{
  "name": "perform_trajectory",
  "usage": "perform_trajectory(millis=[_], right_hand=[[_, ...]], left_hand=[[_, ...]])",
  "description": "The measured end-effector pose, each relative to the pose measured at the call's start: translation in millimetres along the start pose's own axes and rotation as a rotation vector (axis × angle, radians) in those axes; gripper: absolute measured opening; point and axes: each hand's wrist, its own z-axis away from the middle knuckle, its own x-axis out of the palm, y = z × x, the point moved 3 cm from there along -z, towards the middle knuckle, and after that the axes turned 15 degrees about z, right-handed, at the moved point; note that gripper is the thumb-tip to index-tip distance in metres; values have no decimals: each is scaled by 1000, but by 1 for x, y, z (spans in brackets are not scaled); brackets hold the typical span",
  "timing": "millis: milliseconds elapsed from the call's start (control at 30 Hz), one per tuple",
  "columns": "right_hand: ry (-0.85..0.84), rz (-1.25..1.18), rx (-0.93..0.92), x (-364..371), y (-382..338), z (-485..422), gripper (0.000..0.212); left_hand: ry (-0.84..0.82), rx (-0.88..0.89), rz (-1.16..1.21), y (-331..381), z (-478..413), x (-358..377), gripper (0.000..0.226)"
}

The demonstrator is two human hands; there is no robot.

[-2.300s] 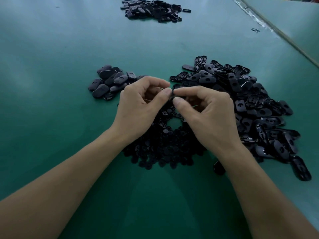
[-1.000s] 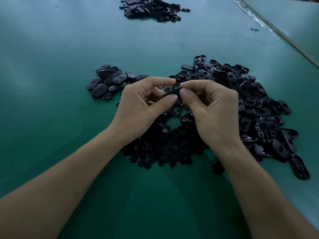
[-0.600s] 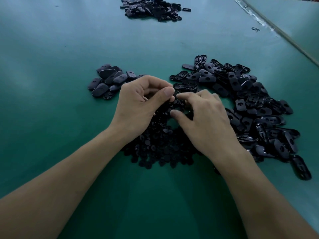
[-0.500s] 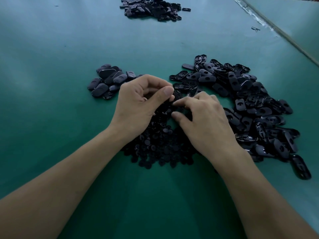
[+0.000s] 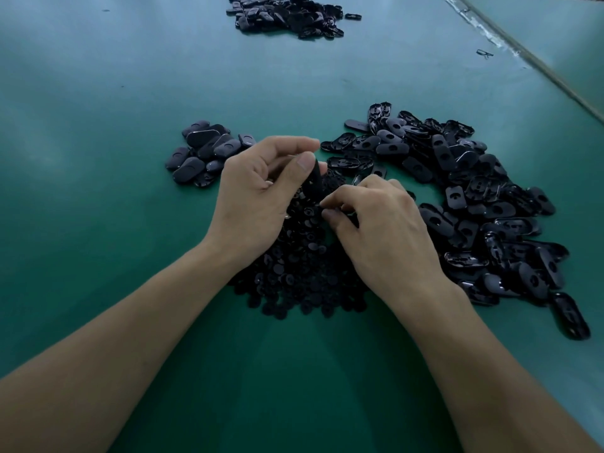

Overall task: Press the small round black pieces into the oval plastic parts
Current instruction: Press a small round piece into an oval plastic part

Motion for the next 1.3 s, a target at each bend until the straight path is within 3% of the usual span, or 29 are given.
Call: perform_trajectory(millis=[267,600,667,733,1067,1300], right_hand=[[47,-6,-21,-1,-3,0,12],[242,-299,0,-7,-4,-1,4],[277,-296,4,-8,-4,-1,15],[286,-285,4,-8,-3,-1,22],[289,-407,25,-9,-2,-2,6],[237,-494,52,-7,-1,-3,22]], left_hand=[[49,-20,-8,-2,-1,-3,13],[74,-35,38,-2,-1,-3,10],[68,-27,19,-1,-1,-3,12],[60,-36,0,-2,-1,-2,14],[25,-46,-5,-5,1,-2,17],[13,-42,-22,-2,3,1,18]])
